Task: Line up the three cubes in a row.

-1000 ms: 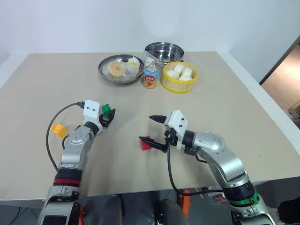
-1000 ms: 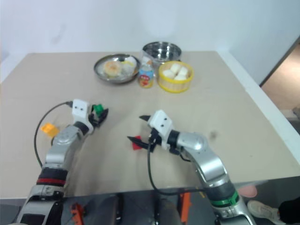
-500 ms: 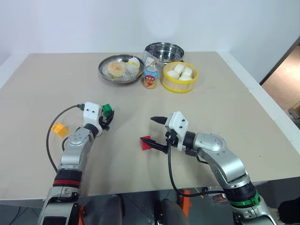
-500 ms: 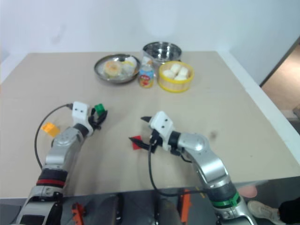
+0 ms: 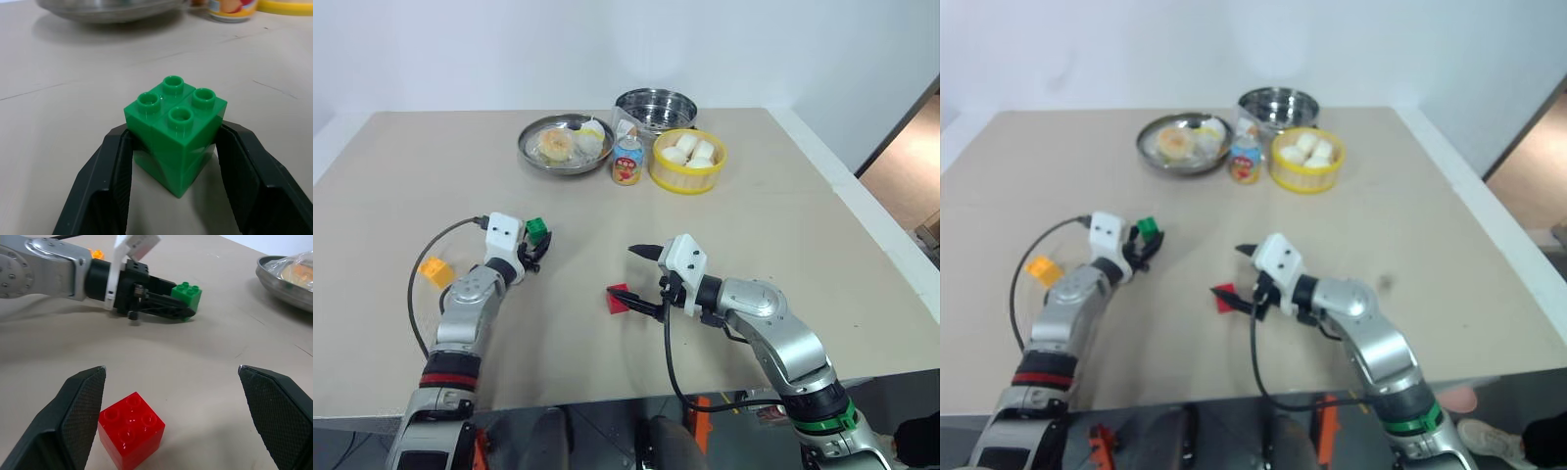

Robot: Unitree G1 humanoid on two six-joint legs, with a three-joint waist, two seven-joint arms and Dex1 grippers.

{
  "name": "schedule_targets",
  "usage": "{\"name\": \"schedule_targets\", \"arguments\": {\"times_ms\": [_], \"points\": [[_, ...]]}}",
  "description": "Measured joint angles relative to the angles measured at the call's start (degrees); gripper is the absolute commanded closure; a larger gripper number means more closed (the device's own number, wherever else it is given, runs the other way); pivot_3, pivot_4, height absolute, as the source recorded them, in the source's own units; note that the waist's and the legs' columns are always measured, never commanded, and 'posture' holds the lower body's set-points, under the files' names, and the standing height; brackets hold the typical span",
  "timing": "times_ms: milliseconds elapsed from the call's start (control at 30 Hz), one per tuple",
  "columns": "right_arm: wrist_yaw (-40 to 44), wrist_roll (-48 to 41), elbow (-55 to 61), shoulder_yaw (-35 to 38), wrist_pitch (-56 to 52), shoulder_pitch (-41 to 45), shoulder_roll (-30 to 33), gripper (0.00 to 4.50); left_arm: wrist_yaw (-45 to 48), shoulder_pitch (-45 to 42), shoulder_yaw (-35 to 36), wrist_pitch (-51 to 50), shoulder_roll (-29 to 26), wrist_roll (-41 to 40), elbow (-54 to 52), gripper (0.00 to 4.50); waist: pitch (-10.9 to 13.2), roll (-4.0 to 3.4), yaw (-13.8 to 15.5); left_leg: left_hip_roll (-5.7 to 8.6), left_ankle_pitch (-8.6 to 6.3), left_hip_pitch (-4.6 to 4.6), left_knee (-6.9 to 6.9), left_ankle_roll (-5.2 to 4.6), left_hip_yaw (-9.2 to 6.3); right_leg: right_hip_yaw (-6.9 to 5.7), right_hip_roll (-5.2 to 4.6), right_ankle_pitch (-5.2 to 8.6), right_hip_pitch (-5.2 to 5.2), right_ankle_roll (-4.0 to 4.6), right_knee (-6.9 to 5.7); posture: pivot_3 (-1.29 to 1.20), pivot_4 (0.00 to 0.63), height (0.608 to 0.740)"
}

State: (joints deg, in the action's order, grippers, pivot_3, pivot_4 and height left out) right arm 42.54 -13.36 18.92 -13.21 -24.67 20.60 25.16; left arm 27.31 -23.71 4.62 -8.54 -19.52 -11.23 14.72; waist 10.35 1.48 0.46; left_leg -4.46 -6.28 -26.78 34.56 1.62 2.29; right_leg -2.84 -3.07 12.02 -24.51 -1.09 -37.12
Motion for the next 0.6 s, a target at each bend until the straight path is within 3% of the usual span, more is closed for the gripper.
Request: {"name": "schedule_targets", "arguments": {"times_ms": [333,600], "points": [[2.35,-2.06,1.23,0.18,-1.08,-0.35,2.81,0.0,19.5,13.78,-0.29,-3.31,-10.24,-9.96,-20.25,2.55,0.01,-0.01,-0.02,-0.16,-0.11,0.03,-0.03,0.17,0.08,-0.09,-0.02,0.04,-0.08,0.17,0.01,0.0,0.15,0.74],[2.46,-2.32,2.41,0.01,-1.58,-0.35,2.72,0.0,27.32,17.18,-2.46,-2.35,-12.75,-10.78,-23.18,2.55,0.01,-0.01,0.01,-0.16,-0.12,0.03,-0.02,0.2,0.18,-0.13,-0.13,0.04,-0.42,0.19,0.01,0.0,0.15,0.74]]}}
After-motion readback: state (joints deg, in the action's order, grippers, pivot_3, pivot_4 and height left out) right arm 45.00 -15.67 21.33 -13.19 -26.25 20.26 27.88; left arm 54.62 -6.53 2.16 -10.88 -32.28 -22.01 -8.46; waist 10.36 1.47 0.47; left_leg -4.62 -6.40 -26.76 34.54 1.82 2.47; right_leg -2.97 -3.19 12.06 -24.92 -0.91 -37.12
